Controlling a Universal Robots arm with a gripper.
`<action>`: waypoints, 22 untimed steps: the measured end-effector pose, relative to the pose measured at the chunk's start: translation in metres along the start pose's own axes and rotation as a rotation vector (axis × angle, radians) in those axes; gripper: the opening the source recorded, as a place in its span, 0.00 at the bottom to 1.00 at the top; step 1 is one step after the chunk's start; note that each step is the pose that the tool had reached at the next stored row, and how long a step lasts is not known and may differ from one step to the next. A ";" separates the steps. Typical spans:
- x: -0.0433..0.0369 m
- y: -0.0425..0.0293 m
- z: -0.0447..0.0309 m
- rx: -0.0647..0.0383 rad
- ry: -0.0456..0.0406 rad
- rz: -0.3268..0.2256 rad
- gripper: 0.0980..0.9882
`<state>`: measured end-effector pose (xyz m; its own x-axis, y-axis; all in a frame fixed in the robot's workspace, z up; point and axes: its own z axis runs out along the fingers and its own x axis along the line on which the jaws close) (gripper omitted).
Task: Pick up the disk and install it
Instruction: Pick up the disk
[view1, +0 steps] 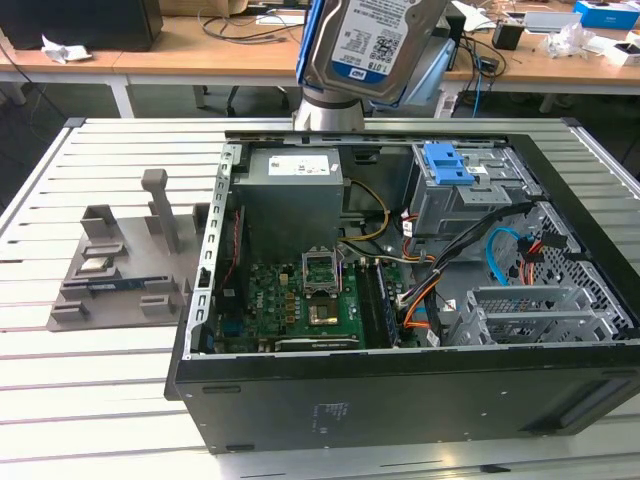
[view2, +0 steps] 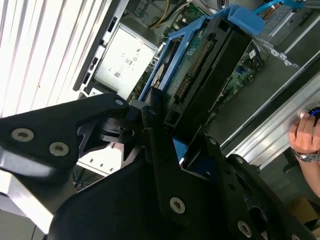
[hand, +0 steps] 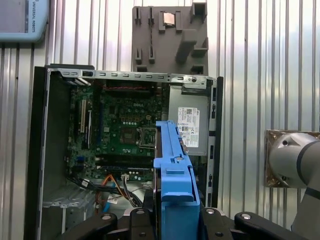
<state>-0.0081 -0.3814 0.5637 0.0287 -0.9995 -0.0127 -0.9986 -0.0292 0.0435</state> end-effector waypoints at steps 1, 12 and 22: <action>0.0012 0.0000 0.0000 0.000 0.0001 0.000 0.30; 0.0252 0.0007 -0.0002 0.000 0.0009 0.000 0.30; 0.0621 0.0018 0.0006 0.000 0.0030 0.000 0.30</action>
<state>-0.0081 -0.4436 0.5624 0.0287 -0.9995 -0.0098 -0.9986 -0.0291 0.0436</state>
